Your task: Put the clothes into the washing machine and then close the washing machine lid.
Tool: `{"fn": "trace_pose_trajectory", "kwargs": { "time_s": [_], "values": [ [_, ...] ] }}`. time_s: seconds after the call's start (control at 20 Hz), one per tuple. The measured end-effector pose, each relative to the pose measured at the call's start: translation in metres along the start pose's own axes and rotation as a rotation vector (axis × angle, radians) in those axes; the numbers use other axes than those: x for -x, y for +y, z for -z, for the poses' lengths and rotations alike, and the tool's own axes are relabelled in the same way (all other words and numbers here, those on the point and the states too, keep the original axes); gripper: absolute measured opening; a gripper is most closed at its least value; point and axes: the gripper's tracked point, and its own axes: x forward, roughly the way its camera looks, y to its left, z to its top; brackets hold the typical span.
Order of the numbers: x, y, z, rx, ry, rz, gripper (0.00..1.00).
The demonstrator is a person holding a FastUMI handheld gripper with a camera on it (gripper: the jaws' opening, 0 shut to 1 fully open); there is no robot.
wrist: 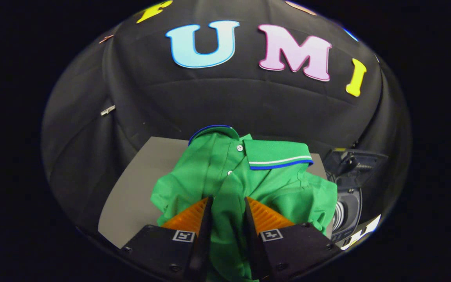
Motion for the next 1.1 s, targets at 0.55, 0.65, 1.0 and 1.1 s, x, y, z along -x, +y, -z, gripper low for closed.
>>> {"fn": "trace_pose_trajectory", "kwargs": {
  "time_s": [0.55, 0.65, 1.0, 1.1],
  "values": [
    [0.02, 0.001, -0.014, 0.05, -0.091, -0.097, 0.14],
    [0.028, -0.001, -0.022, 0.033, -0.115, -0.122, 0.14],
    [0.067, -0.031, -0.035, 0.088, -0.201, -0.178, 0.14],
    [0.077, -0.042, -0.035, 0.104, -0.218, -0.209, 0.14]
  ]
}}
